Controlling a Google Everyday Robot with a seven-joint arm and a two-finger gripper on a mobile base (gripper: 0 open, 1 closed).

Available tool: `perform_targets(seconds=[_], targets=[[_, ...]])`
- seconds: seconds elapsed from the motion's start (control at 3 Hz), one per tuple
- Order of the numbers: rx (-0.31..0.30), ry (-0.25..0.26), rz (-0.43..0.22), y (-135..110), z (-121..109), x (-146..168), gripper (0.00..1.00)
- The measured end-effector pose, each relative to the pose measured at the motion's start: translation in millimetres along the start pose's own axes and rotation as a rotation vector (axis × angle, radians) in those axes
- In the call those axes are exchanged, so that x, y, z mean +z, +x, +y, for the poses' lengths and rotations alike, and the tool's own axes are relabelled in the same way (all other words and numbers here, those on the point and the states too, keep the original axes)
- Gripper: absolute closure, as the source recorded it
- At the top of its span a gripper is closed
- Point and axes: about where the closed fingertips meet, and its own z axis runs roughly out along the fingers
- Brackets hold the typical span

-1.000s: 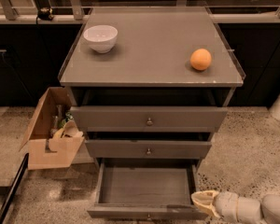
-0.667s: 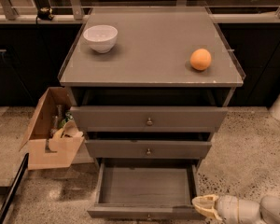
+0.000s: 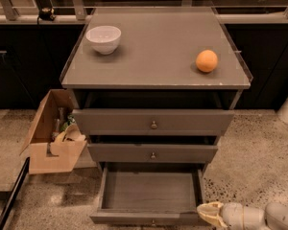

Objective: Close bottom drawer

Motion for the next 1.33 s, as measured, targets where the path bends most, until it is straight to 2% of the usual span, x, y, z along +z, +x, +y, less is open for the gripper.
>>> perform_targets(seconds=[0.33,0.67,1.33], targets=[[0.041,-0.001,-0.033,25.3,-0.7,11.3,1.00],[0.055,0.037,-0.045,43.5,-5.2,19.2,1.00],[0.095,0.090,0.014,77.8,-13.8,34.9,1.00]])
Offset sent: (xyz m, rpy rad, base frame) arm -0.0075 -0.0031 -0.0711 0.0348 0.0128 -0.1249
